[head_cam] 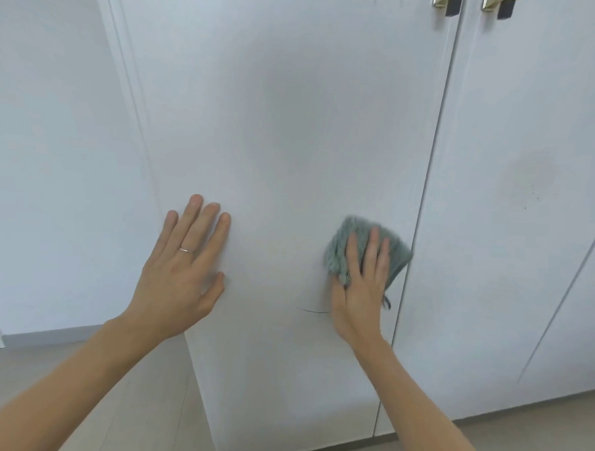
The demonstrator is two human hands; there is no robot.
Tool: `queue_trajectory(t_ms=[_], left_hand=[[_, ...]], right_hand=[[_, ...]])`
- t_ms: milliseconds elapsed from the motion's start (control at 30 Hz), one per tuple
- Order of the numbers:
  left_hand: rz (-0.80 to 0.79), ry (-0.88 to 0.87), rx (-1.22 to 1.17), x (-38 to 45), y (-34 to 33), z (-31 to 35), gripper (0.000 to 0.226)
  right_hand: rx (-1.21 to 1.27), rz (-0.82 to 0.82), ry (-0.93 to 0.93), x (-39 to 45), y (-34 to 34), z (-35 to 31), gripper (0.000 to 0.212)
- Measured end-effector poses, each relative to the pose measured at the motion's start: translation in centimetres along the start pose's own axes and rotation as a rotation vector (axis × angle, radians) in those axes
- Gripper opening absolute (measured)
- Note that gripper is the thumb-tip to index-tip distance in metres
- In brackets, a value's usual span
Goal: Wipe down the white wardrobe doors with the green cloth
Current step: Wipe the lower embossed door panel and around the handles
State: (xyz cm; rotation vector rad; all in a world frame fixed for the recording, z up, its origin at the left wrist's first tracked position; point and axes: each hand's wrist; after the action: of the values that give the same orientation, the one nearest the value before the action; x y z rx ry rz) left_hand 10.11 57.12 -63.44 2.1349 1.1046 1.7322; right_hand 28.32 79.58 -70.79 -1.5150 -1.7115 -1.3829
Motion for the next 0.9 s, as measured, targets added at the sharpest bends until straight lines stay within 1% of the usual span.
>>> queue_trajectory(t_ms=[100, 167, 233, 300, 367, 433, 500, 567, 633, 800, 900], left_hand=[[-0.002, 0.018, -0.022, 0.0, 0.1, 0.4, 0.073], [0.011, 0.024, -0.036, 0.1, 0.6, 0.6, 0.068], [0.047, 0.012, -0.026, 0.5, 1.1, 0.3, 0.06], [0.113, 0.016, -0.021, 1.9, 1.9, -0.9, 0.052], [0.154, 0.035, -0.021, 3.5, 2.7, -2.1, 0.048], [0.185, 0.046, -0.035, 4.9, 3.4, -2.9, 0.048], [0.195, 0.039, -0.048, 5.6, 3.8, -3.4, 0.049], [0.189, 0.032, -0.053, 5.6, 3.9, -3.5, 0.05], [0.184, 0.027, -0.056, 5.3, 3.8, -3.5, 0.05], [0.188, 0.034, -0.054, 5.6, 4.0, -3.6, 0.049], [0.193, 0.044, -0.073, 5.7, 4.0, -3.4, 0.049]], right_hand=[[-0.009, 0.129, 0.069, 9.4, 3.1, -2.0, 0.061], [-0.05, 0.212, 0.106, 15.5, 5.5, -3.4, 0.062], [-0.068, 0.26, 0.112, 19.8, 7.3, -4.1, 0.065], [-0.065, 0.302, 0.103, 22.1, 8.2, -4.7, 0.067], [-0.018, 0.314, 0.089, 21.8, 7.9, -4.9, 0.067], [0.041, 0.317, 0.069, 19.3, 6.8, -4.7, 0.066], [0.049, 0.265, 0.059, 15.0, 5.2, -4.1, 0.065], [0.03, 0.195, 0.089, 12.4, 4.8, -3.4, 0.065], [0.021, 0.178, 0.122, 13.6, 5.5, -3.2, 0.063], [-0.019, 0.264, 0.134, 22.3, 8.8, -5.4, 0.063], [-0.009, 0.288, 0.143, 21.9, 8.6, -5.2, 0.063]])
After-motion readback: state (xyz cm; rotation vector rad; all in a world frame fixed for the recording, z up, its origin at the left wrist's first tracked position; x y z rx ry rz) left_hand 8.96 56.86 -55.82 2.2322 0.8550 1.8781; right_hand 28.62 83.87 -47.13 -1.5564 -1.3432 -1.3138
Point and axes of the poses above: each hand's wrist, its own x-axis towards the middle knuckle, its own y-axis out of the back of the hand, z = x × y, and after that the axes turned 2 degrees about -z, right-handed
